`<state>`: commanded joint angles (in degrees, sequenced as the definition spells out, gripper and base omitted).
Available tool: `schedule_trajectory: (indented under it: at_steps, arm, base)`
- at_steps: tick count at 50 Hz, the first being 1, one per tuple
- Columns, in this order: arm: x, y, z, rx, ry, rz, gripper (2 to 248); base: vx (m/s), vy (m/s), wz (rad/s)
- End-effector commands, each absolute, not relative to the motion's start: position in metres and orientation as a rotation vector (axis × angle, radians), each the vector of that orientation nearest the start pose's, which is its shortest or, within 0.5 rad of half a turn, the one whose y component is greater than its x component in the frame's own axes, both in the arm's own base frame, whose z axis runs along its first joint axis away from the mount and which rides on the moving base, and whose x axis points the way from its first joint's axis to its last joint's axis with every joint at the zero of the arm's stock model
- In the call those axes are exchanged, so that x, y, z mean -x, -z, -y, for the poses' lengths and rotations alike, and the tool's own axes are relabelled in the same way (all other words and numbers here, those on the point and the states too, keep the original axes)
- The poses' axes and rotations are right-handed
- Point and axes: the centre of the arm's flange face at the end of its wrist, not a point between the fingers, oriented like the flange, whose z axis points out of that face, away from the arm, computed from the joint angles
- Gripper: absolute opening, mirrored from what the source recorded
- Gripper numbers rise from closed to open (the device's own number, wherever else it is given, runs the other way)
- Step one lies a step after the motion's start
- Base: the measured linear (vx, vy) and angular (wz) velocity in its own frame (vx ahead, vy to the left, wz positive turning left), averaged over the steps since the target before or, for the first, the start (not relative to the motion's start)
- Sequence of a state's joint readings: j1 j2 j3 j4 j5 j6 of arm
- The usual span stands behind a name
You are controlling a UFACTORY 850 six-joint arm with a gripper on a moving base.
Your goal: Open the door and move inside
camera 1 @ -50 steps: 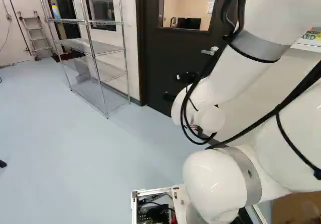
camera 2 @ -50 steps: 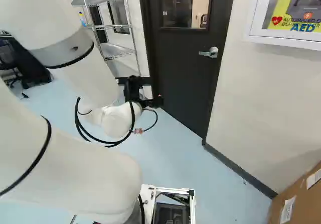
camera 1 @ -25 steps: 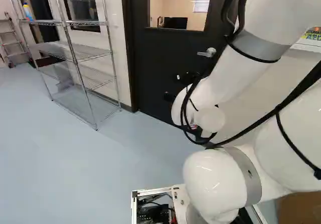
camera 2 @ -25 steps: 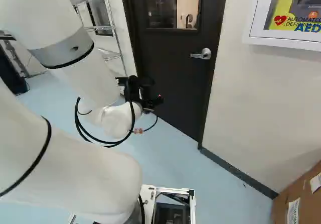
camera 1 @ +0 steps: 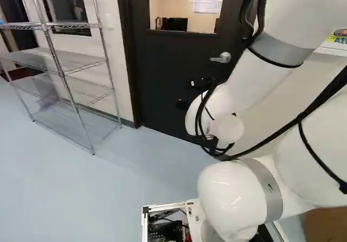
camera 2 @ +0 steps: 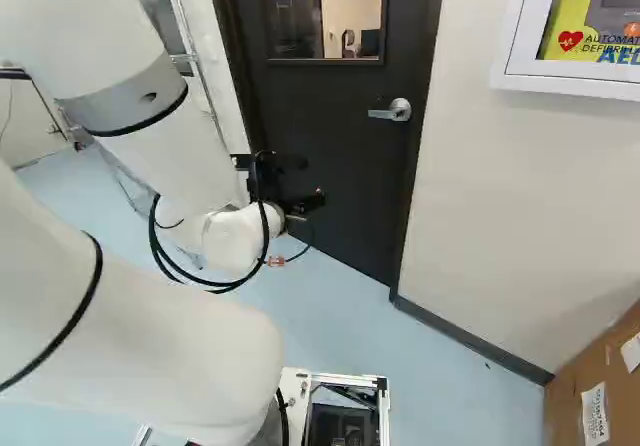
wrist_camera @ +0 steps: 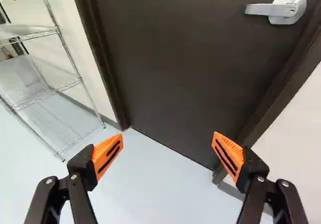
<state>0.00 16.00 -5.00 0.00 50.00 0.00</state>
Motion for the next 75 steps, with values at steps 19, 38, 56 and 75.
schedule_trajectory:
  at_steps: [19, 38, 56, 75]
  arm:
    - [-0.2703, -0.3656, 0.0, 2.558, 1.824, 0.0, 247]
    - [-0.2703, -0.3656, 0.0, 2.558, 1.824, 0.0, 247]
    - [-0.2703, -0.3656, 0.0, 2.558, 1.824, 0.0, 247]
    - [-0.2703, -0.3656, 0.0, 2.558, 1.824, 0.0, 247]
  base:
    - [0.138, 0.086, -0.313]
    - [0.118, 0.087, -0.38]
    - [0.119, 0.075, -0.42]
    - [0.115, 0.107, -0.282]
